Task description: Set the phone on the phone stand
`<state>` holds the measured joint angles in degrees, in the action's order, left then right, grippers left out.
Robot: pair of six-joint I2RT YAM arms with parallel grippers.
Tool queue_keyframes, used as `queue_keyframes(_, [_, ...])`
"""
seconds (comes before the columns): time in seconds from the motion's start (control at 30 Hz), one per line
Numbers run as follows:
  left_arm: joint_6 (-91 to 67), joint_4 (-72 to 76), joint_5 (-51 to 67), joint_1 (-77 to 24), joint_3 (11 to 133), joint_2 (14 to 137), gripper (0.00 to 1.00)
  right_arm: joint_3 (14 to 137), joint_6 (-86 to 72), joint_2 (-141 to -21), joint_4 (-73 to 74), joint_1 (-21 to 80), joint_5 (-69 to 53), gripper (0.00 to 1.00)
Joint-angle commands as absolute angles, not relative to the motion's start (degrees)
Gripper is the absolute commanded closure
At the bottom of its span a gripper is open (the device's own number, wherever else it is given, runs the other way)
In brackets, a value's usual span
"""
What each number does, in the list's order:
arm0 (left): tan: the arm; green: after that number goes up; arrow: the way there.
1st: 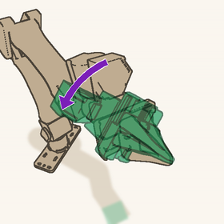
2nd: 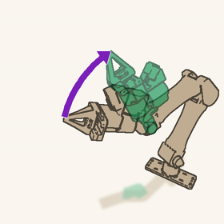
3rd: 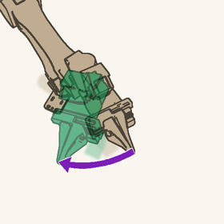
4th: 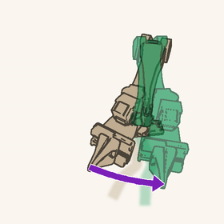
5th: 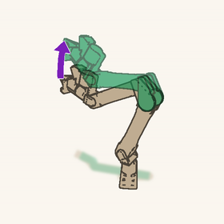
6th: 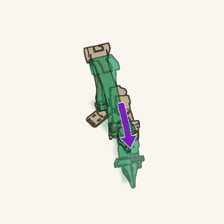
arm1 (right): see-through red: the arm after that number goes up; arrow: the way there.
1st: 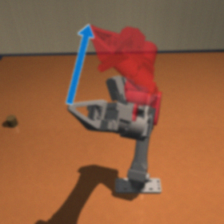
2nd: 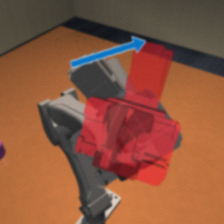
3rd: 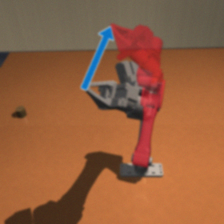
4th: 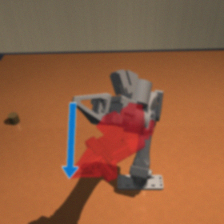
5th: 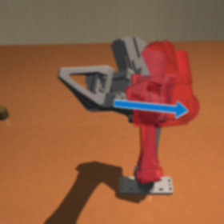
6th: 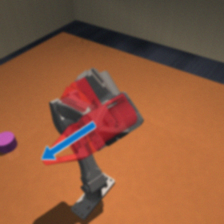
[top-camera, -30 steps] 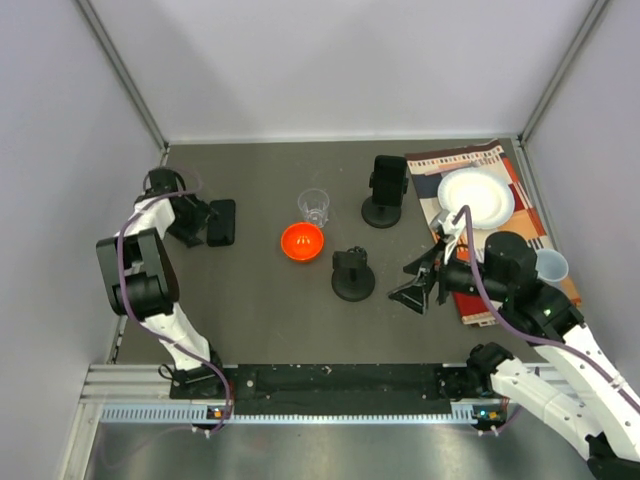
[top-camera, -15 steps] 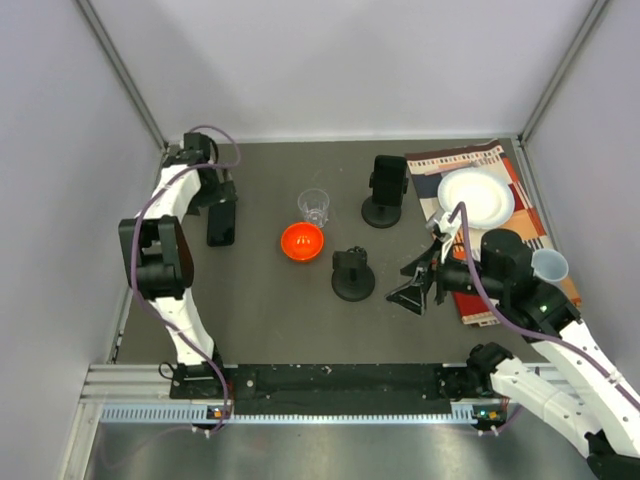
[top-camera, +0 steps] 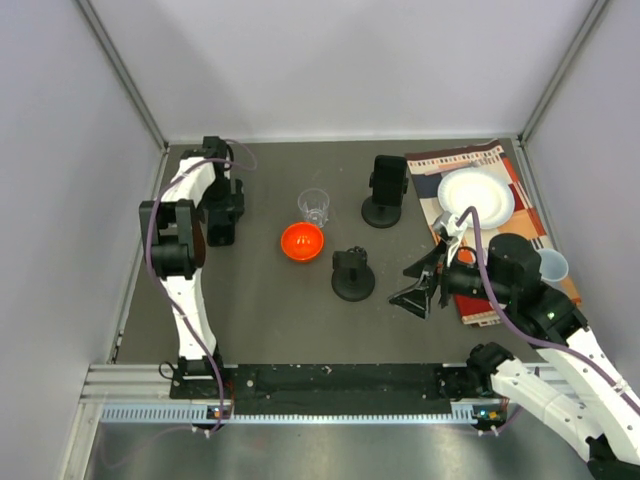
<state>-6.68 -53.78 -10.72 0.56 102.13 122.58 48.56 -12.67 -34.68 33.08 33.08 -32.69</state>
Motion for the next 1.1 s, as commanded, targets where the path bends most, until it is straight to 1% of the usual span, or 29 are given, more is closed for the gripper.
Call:
queue_keyframes(0.0, [-4.66, -57.13, -8.44, 0.70, 105.55, 125.68, 0.03, 51.59, -12.74, -34.72, 33.31, 32.52, -33.49, 0.08])
queue_keyframes(0.33, [-4.83, -56.51, -9.41, 1.05, 104.94, 127.44, 0.03, 51.33, -13.01, -34.98, 33.75, 32.52, -33.14, 0.08])
queue_keyframes(0.6, [-5.27, -54.93, -5.81, 1.75, 103.62, 125.60, 0.02, 51.06, -13.18, -35.16, 33.84, 32.52, -33.13, 0.08])
queue_keyframes(0.73, [-4.66, -55.28, -2.29, 4.30, 103.80, 126.21, 0.02, 51.33, -13.01, -35.33, 34.01, 32.52, -33.22, 0.08])
queue_keyframes(0.9, [-3.52, -56.69, -1.32, 4.39, 104.59, 127.97, 0.03, 51.50, -13.01, -35.77, 34.01, 32.52, -33.40, 0.08])
queue_keyframes(1.07, [-3.16, -56.78, -4.31, 3.25, 104.06, 129.46, 0.04, 51.33, -12.92, -35.86, 33.93, 32.52, -33.40, 0.08])
